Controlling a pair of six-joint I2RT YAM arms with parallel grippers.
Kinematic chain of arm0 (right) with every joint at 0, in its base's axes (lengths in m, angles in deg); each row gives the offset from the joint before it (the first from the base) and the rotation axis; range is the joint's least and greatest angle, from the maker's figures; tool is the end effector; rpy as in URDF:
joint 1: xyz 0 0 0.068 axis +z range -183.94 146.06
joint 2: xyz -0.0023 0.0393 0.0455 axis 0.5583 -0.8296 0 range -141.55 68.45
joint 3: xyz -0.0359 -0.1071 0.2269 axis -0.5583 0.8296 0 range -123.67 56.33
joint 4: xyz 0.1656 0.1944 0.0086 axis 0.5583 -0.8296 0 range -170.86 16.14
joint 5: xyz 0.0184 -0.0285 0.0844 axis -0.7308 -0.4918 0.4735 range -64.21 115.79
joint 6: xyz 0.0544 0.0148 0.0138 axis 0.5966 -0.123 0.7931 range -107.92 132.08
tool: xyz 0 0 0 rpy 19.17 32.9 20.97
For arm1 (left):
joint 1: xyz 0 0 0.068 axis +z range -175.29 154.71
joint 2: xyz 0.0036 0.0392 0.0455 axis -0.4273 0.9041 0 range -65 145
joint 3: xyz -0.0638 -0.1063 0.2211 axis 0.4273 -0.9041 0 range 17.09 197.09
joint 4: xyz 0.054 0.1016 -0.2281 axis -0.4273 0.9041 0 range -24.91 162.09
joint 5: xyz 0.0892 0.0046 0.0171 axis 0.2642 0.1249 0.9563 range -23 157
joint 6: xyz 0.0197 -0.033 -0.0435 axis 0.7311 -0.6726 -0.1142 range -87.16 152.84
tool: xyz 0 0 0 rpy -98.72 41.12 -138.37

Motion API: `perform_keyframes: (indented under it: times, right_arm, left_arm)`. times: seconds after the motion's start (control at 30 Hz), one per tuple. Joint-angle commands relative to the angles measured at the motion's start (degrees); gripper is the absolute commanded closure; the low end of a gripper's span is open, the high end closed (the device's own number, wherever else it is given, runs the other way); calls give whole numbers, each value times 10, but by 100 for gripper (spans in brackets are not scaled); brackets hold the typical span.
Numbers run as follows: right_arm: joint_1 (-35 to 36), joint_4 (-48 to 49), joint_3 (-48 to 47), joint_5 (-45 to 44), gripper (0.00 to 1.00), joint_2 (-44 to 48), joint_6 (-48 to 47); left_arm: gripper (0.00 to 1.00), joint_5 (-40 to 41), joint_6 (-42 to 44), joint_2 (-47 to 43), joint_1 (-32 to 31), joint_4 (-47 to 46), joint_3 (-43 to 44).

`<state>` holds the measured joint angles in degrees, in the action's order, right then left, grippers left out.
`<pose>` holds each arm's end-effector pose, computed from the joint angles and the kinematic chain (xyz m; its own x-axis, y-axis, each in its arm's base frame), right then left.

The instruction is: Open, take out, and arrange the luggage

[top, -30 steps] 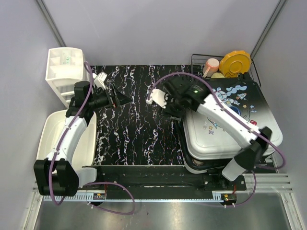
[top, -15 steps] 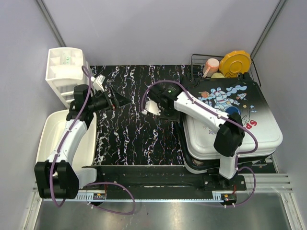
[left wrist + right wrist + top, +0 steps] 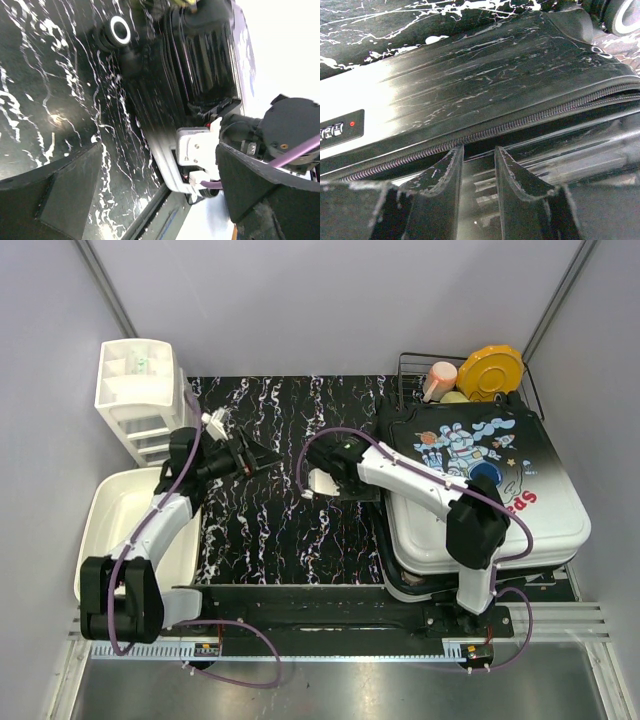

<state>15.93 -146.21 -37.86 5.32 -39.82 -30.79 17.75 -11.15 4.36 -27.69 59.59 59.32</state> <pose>0.2365 0.2580 0.2326 0.0063 -0.9814 0.1918 -0.9523 -0.0644 -0.2983 0.2662 -0.0427 0.2491 -0.7725 -0.4214 -0.4750 0.2702 0.4588 -0.8465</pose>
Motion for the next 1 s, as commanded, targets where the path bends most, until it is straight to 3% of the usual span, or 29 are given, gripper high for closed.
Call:
perform_keyframes:
  times: [0.0, 0.17, 0.33, 0.47, 0.53, 0.63, 0.97]
  right_arm:
    - [-9, -83, -1, -100, 62, 54, -45]
    - [-9, -94, 5, -119, 62, 87, -59]
    - [-13, -103, -9, -137, 62, 107, -68]
    - [-22, -113, -18, -139, 62, 118, -68]
    - [-26, -113, -20, -137, 62, 125, -66]
    - [-29, -115, -25, -138, 62, 127, -64]
    - [-42, -131, -56, -153, 61, 140, -71]
  left_arm:
    - [1, -7, -11, 32, -48, -64, 17]
    - [1, 2, -77, 81, -108, -180, 9]
    - [1, 17, -103, 126, -155, -231, 32]
    - [6, 28, -117, 164, -195, -219, 78]
    - [15, 53, -92, 176, -226, -151, 100]
    - [17, 95, -57, 194, -256, -110, 123]
    - [19, 79, -102, 304, -324, -176, 172]
